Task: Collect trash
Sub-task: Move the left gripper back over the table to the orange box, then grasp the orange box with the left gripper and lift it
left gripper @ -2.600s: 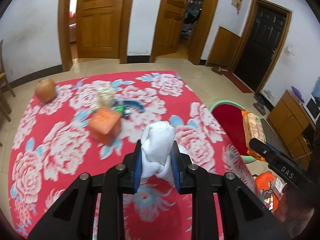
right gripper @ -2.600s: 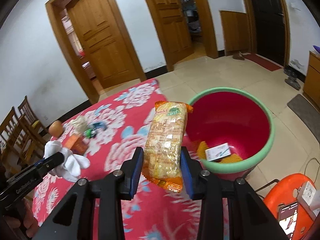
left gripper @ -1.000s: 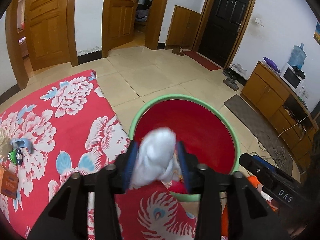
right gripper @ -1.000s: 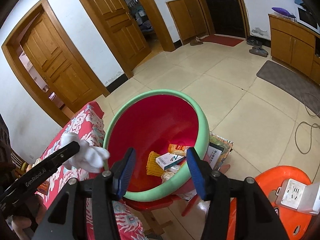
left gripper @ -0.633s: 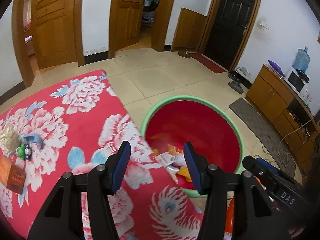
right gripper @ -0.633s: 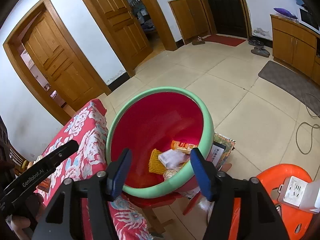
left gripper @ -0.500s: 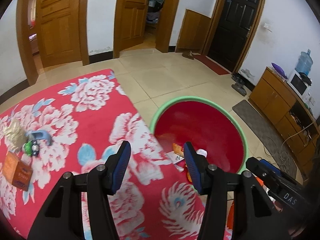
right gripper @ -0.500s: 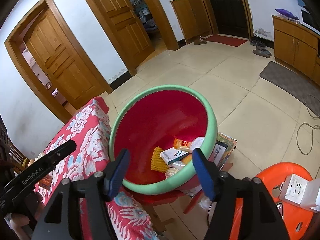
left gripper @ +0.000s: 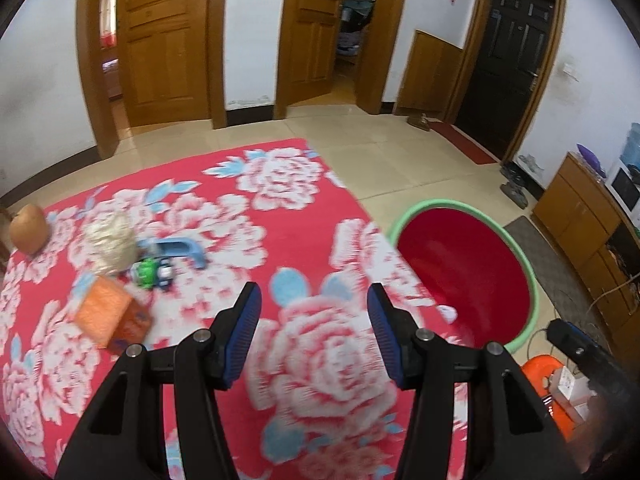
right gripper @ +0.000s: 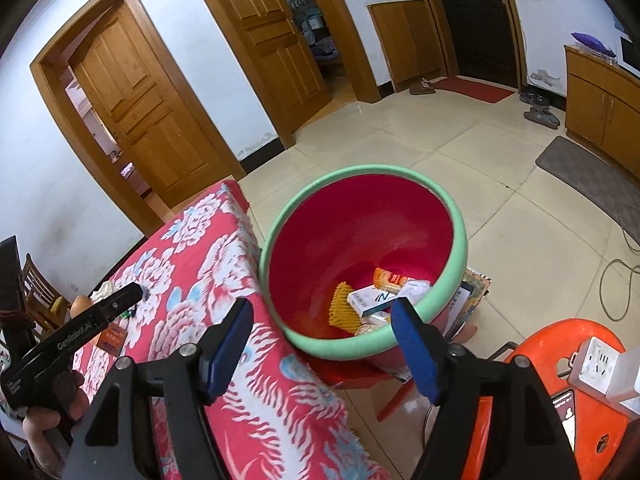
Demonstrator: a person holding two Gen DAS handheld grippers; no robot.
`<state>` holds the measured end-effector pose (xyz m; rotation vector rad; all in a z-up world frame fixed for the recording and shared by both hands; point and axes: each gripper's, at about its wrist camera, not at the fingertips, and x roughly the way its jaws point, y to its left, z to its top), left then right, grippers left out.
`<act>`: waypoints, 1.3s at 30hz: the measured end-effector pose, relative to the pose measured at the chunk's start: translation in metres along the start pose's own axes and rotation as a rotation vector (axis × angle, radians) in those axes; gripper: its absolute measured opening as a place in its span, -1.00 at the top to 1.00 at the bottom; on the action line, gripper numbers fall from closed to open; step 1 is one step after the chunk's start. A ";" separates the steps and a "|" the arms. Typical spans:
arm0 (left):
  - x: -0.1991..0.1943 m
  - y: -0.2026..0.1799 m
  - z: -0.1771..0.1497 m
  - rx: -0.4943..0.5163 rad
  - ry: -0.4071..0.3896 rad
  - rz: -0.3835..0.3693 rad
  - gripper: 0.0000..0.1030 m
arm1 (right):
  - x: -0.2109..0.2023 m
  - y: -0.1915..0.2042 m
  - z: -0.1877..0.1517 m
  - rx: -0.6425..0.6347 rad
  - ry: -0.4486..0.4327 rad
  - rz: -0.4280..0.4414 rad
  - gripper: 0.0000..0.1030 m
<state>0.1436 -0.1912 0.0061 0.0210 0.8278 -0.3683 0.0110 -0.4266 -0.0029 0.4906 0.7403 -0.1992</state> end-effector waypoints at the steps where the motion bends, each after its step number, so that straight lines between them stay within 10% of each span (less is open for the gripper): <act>1: -0.002 0.008 -0.001 -0.007 -0.001 0.014 -0.07 | -0.001 0.003 -0.001 -0.004 0.001 0.001 -0.43; 21: -0.005 0.119 -0.007 -0.079 0.017 0.228 -0.30 | 0.003 0.041 -0.018 -0.050 0.035 0.010 -0.44; 39: 0.008 0.132 -0.024 -0.096 0.056 0.170 -0.09 | -0.008 0.058 -0.026 -0.073 0.028 -0.003 -0.43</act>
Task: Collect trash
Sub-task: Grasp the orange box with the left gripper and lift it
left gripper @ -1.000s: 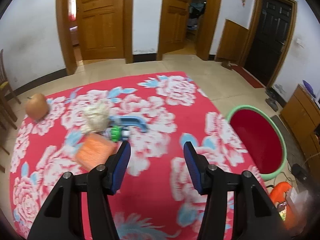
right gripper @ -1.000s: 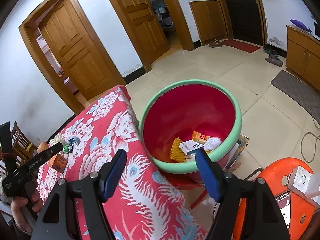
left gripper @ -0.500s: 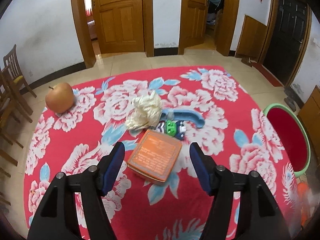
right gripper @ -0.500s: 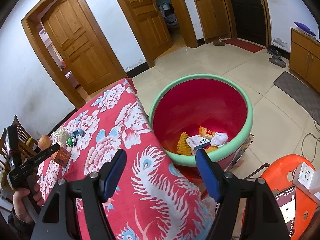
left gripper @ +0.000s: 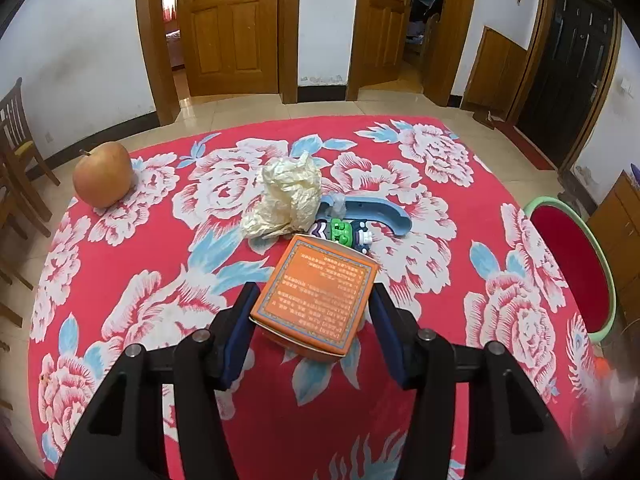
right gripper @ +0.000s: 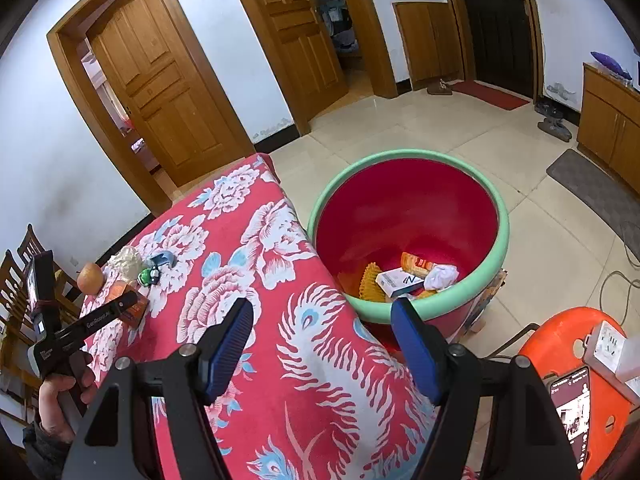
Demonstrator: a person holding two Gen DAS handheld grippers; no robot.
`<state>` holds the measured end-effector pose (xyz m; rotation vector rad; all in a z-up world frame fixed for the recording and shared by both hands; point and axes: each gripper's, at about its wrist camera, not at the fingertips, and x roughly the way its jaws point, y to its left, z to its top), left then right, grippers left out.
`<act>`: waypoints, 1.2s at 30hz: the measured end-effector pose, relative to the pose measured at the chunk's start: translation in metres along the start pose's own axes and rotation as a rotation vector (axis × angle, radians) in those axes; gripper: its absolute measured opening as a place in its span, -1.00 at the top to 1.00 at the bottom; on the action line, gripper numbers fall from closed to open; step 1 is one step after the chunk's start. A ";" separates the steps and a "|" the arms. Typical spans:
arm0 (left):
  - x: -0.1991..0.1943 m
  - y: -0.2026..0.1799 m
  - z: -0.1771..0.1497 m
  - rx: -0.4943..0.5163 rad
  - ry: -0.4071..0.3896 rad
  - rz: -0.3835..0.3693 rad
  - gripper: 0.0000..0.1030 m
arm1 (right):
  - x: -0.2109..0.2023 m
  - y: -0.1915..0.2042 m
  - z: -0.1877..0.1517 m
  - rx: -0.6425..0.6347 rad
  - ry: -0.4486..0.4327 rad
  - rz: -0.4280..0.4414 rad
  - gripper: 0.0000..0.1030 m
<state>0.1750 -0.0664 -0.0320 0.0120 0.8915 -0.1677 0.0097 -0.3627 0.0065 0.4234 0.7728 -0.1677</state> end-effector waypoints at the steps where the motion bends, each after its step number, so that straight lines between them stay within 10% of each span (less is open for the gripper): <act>1: -0.003 0.001 -0.001 -0.001 -0.005 0.000 -0.09 | -0.001 0.000 0.000 0.000 -0.003 0.002 -0.44; 36: -0.069 0.106 -0.006 -0.230 -0.131 0.132 -0.09 | 0.009 0.155 0.007 -0.243 0.016 0.216 -0.44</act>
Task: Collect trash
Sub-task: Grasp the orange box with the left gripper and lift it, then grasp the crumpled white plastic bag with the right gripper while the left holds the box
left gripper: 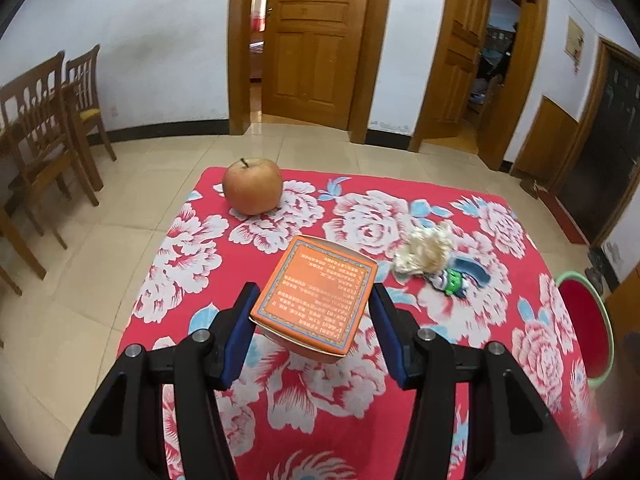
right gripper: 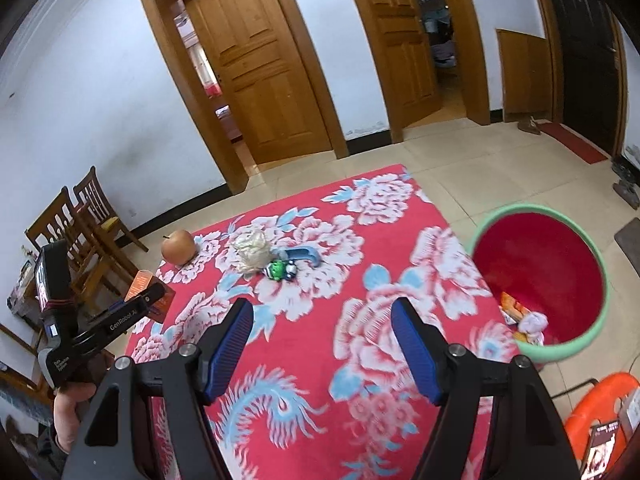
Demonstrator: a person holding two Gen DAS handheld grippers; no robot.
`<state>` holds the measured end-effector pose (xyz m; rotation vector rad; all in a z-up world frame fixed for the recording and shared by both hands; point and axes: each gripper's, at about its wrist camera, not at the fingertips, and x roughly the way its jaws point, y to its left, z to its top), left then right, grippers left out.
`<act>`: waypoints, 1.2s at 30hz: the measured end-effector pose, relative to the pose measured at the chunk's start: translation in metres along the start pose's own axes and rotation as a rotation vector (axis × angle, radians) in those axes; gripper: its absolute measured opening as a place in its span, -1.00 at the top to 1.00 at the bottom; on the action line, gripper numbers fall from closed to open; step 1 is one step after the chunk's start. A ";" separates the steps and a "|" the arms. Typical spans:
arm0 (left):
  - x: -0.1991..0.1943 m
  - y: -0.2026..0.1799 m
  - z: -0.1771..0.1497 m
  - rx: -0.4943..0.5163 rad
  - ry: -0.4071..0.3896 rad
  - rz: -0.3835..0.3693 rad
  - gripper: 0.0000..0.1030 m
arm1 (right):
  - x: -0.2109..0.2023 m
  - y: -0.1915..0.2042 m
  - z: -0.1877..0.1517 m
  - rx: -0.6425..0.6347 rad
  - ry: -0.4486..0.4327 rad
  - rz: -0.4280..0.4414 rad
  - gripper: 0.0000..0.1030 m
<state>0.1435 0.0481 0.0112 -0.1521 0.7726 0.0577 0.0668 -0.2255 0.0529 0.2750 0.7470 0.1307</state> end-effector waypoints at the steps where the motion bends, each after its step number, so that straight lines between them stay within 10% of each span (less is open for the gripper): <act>1: 0.003 0.001 0.000 -0.008 0.001 0.002 -0.09 | 0.003 0.002 0.000 -0.002 0.005 0.002 -0.43; 26: 0.047 0.032 -0.010 -0.079 -0.003 0.083 -0.09 | 0.151 0.080 0.023 -0.112 0.126 0.080 -0.42; 36: 0.051 0.036 -0.012 -0.097 0.014 0.082 -0.09 | 0.187 0.088 0.026 -0.110 0.166 0.083 0.20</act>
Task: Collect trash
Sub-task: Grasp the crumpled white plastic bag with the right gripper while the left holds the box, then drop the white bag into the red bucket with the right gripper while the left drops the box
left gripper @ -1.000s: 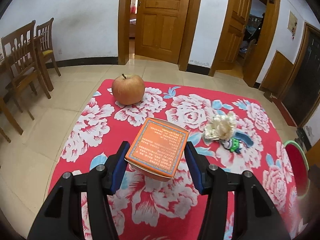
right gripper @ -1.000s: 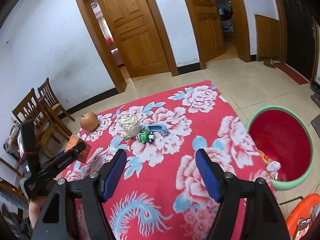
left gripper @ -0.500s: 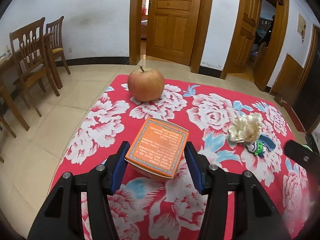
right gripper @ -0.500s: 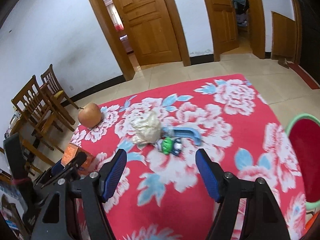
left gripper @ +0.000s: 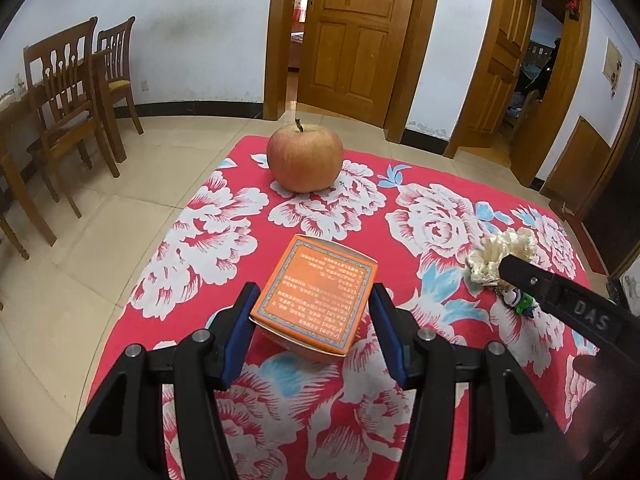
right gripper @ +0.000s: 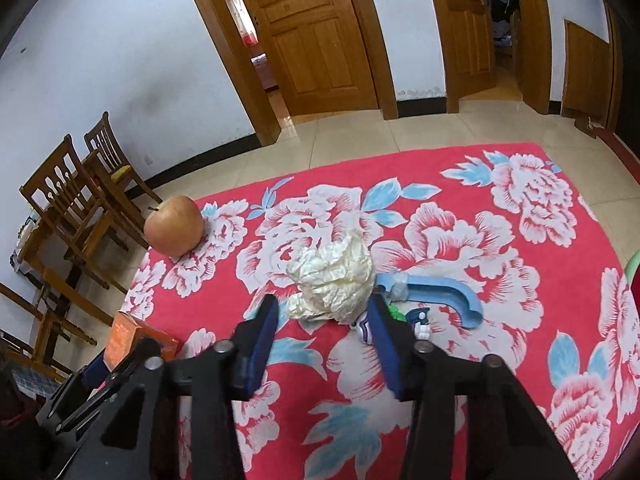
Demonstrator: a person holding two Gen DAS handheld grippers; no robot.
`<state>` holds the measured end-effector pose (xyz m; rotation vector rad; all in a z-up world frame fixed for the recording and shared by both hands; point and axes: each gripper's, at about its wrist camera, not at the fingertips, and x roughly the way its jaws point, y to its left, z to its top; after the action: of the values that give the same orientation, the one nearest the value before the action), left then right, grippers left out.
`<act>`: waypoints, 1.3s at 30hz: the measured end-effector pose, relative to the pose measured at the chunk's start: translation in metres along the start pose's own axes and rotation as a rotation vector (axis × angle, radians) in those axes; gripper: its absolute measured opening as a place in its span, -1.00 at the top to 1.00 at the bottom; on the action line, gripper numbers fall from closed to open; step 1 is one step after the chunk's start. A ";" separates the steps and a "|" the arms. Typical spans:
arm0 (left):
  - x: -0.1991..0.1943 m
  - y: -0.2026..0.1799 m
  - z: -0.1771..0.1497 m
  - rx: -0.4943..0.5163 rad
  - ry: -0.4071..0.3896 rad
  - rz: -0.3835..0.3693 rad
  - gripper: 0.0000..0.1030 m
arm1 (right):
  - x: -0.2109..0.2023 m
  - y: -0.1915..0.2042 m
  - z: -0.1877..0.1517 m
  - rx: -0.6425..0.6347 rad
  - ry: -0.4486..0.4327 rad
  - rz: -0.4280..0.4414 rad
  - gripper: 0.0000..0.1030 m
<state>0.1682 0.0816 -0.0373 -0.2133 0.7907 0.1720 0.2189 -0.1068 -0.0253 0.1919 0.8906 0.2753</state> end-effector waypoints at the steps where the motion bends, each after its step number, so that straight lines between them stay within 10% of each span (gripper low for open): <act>1: 0.000 0.000 0.000 0.000 0.001 -0.001 -0.09 | 0.002 0.001 0.000 0.000 0.005 -0.003 0.31; 7: 0.000 0.000 0.000 0.000 0.002 -0.002 -0.09 | 0.003 -0.003 -0.004 -0.008 0.006 -0.020 0.77; 39: -0.005 -0.009 -0.005 0.015 0.011 -0.048 -0.09 | -0.150 -0.049 -0.036 -0.006 -0.253 -0.064 0.80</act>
<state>0.1633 0.0717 -0.0359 -0.2192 0.7970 0.1203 0.1085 -0.1992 0.0497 0.1871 0.6436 0.1889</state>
